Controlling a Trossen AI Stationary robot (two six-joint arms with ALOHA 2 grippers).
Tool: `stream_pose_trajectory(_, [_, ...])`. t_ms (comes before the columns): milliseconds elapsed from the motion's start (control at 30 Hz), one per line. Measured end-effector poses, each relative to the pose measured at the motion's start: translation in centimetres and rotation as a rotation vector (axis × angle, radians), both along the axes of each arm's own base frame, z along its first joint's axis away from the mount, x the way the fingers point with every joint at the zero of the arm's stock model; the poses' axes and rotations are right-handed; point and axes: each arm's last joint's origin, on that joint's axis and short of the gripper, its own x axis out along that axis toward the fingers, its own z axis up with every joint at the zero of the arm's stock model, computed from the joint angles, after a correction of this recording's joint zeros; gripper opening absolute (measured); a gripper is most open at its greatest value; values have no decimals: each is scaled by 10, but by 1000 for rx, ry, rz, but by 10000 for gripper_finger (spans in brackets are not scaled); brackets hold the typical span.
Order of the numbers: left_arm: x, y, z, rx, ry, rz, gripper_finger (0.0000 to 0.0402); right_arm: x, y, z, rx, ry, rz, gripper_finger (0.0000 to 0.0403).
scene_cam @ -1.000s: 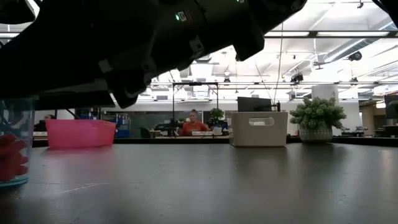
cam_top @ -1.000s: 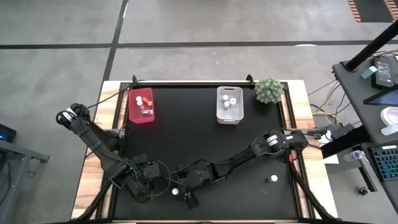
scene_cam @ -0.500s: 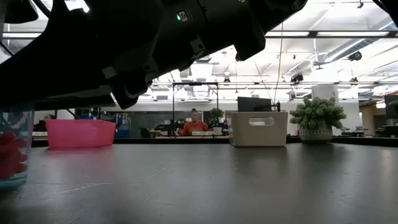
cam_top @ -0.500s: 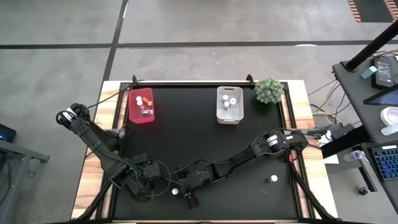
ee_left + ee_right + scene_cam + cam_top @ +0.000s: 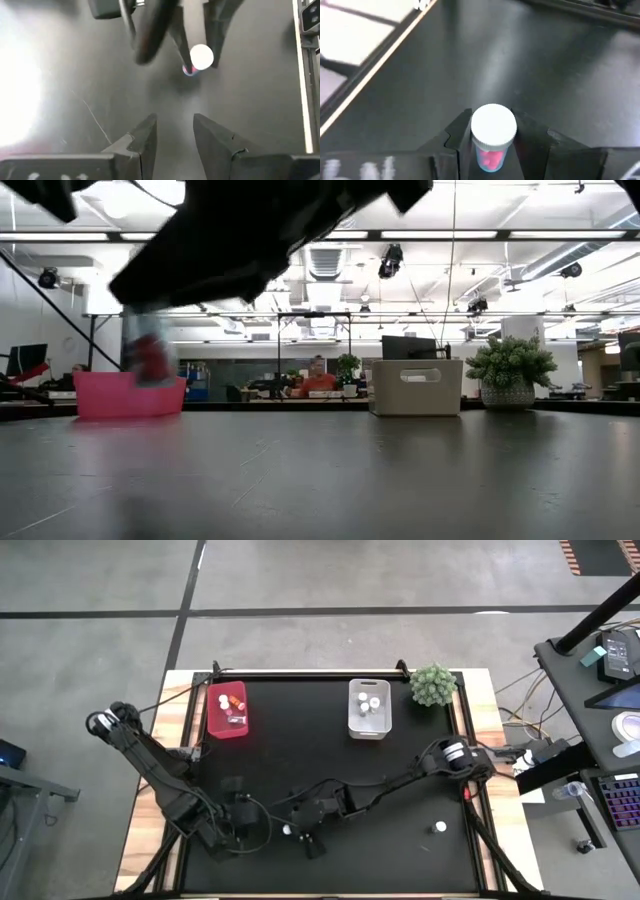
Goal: Pick and place medicine bottles into bin by pill shape (circle, oval)
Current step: Put the blue capsule bottle into the white bin
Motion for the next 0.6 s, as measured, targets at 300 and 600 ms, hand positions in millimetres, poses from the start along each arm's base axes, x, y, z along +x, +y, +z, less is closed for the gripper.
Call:
stream_pose_trajectory(300, [-4,11,17,153,-112,-126,111,-26,-46,34,-49,63,-88,117])
stream_pose_trajectory(600, [-10,42,22,219,-196,-163,111,-71,-99,53,-121,16,-300,119])
